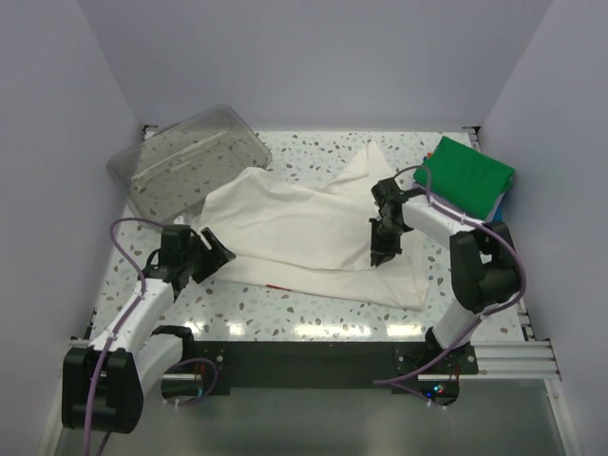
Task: Fold and stack the t-shirts
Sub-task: Fold the tshirt
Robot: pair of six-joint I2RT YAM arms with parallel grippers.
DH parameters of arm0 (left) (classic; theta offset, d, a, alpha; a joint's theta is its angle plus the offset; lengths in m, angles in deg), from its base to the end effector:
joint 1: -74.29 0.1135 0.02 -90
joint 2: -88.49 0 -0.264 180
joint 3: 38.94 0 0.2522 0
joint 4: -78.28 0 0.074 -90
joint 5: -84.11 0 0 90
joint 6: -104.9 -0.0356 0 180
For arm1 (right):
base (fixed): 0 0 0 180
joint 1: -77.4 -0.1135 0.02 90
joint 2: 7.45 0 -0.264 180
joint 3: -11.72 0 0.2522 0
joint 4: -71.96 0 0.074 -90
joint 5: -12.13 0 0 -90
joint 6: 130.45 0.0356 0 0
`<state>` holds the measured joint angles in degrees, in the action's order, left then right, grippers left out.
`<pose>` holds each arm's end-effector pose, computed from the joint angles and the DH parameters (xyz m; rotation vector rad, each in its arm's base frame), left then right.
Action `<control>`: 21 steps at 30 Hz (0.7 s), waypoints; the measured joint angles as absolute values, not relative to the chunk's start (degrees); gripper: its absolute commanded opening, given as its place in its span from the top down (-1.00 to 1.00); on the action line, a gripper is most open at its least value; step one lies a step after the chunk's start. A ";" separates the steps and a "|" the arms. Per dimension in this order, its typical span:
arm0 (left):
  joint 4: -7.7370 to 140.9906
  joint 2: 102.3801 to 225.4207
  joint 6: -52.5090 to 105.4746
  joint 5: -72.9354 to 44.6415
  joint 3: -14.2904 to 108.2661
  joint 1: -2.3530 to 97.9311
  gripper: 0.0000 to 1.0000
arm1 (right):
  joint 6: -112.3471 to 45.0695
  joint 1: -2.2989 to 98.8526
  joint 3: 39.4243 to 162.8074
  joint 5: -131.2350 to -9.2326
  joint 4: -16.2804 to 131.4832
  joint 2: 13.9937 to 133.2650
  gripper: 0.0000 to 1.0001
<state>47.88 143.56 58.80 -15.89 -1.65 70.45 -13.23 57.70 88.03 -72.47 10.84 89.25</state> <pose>0.1809 -0.0183 0.1717 -0.7715 2.3583 -0.5818 0.2845 0.1054 0.1796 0.1884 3.0294 0.2210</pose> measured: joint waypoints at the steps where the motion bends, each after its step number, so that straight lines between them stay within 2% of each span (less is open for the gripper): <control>1: 47.73 143.43 58.80 -15.89 -1.65 70.45 -0.43 | -13.34 57.70 88.05 -72.44 10.76 89.74 0.77; 4: 47.51 143.13 58.80 -15.86 -1.65 70.45 -0.43 | -13.76 57.70 88.05 -72.40 10.56 90.74 1.00; 11: 47.42 143.15 58.78 -15.86 -1.65 70.45 -0.43 | -13.76 57.70 93.99 -72.36 8.75 92.51 1.00; 21: 47.49 144.31 58.56 -15.86 -1.65 70.45 -0.43 | -13.32 57.70 109.07 -69.16 10.12 104.23 1.00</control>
